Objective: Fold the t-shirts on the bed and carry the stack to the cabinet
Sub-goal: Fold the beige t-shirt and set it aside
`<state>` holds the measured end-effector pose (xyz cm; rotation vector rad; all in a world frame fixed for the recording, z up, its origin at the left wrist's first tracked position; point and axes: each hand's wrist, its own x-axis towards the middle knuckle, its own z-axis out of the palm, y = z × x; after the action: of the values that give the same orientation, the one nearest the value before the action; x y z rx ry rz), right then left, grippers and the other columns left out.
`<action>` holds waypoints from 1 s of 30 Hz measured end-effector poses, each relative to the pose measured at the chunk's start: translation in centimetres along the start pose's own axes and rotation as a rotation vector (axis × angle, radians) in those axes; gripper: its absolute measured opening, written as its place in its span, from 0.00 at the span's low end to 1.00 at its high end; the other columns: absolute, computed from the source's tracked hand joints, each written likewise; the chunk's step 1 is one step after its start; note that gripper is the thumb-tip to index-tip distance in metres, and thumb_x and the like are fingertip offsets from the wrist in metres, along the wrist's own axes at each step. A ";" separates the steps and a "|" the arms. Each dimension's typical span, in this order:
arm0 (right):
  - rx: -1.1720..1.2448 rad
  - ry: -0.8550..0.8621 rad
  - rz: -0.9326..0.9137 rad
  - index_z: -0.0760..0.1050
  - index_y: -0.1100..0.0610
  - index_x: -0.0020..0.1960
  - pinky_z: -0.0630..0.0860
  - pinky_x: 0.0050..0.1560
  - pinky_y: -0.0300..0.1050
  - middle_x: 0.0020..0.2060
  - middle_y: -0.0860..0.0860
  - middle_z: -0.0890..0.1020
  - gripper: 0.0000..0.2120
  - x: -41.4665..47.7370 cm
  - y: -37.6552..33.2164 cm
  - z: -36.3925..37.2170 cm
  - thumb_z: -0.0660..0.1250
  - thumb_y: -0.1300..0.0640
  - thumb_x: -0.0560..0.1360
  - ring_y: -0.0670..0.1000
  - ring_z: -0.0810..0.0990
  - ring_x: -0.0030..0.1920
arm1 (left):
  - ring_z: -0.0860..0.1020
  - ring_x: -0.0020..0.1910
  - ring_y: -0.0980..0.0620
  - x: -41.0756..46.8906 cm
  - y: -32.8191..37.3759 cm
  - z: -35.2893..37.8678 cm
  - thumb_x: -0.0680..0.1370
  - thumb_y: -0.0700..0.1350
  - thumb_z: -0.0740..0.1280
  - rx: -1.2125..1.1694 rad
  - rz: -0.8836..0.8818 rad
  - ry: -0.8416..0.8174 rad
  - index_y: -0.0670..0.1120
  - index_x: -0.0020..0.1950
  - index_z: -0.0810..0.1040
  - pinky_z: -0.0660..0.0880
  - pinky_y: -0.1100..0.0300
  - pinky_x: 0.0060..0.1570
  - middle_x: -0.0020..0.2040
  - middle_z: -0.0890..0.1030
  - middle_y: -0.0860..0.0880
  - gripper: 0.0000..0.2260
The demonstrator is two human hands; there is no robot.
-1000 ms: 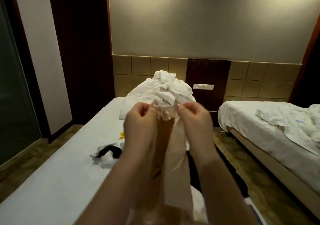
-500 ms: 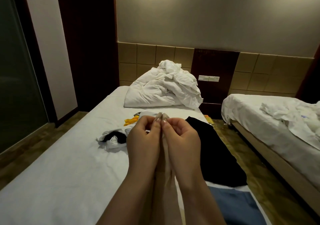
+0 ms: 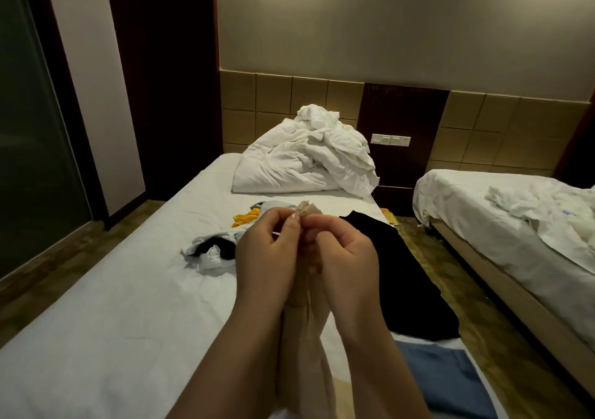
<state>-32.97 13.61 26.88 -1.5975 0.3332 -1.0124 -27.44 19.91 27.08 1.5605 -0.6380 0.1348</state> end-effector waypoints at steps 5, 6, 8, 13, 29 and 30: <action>-0.194 -0.064 -0.098 0.71 0.42 0.54 0.74 0.56 0.42 0.53 0.39 0.77 0.13 2.8 0.9 -1.5 0.67 0.43 0.71 0.38 0.74 0.55 | 0.77 0.37 0.65 1.8 1.1 -0.5 0.79 0.43 0.60 -0.002 0.076 -0.140 0.56 0.38 0.75 0.74 0.66 0.41 0.33 0.80 0.61 0.12; -0.237 -0.137 -0.114 0.68 0.39 0.58 0.71 0.60 0.43 0.59 0.39 0.74 0.17 3.7 0.6 -1.9 0.64 0.40 0.70 0.40 0.71 0.60 | 0.76 0.36 0.69 2.6 1.6 -0.8 0.79 0.42 0.60 -0.028 0.084 -0.202 0.56 0.39 0.76 0.73 0.71 0.39 0.33 0.80 0.64 0.13; -0.319 -0.288 -0.168 0.66 0.37 0.61 0.69 0.61 0.39 0.60 0.37 0.72 0.19 5.7 -0.6 -2.5 0.61 0.40 0.71 0.40 0.70 0.62 | 0.76 0.36 0.70 4.5 2.7 -1.6 0.79 0.42 0.60 -0.077 0.101 -0.320 0.53 0.41 0.78 0.72 0.75 0.38 0.33 0.80 0.65 0.12; -0.381 -0.378 -0.376 0.77 0.46 0.43 0.70 0.43 0.34 0.36 0.39 0.80 0.03 9.6 -5.3 -2.3 0.66 0.51 0.75 0.38 0.77 0.41 | 0.77 0.39 0.62 8.9 5.4 -3.1 0.78 0.40 0.61 -0.156 0.128 -0.420 0.44 0.47 0.80 0.73 0.69 0.41 0.38 0.80 0.55 0.08; -0.465 -0.331 -0.415 0.79 0.59 0.49 0.69 0.46 0.40 0.38 0.48 0.78 0.10 17.0 -14.1 -3.2 0.64 0.53 0.77 0.43 0.73 0.40 | 0.78 0.43 0.50 13.0 7.1 -3.1 0.73 0.48 0.69 0.186 0.208 -0.495 0.49 0.45 0.79 0.77 0.50 0.52 0.44 0.79 0.47 0.04; -0.469 -0.332 -0.409 0.79 0.60 0.50 0.69 0.45 0.39 0.39 0.48 0.77 0.10 17.0 -14.0 -3.2 0.64 0.53 0.77 0.42 0.73 0.40 | 0.79 0.46 0.49 12.8 6.7 -2.8 0.71 0.52 0.69 0.168 0.184 -0.506 0.50 0.47 0.80 0.77 0.51 0.51 0.46 0.80 0.47 0.08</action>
<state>-29.66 4.04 46.70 -2.2885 0.0078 -0.9915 -19.11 18.83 39.09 1.7081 -1.1941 -0.0764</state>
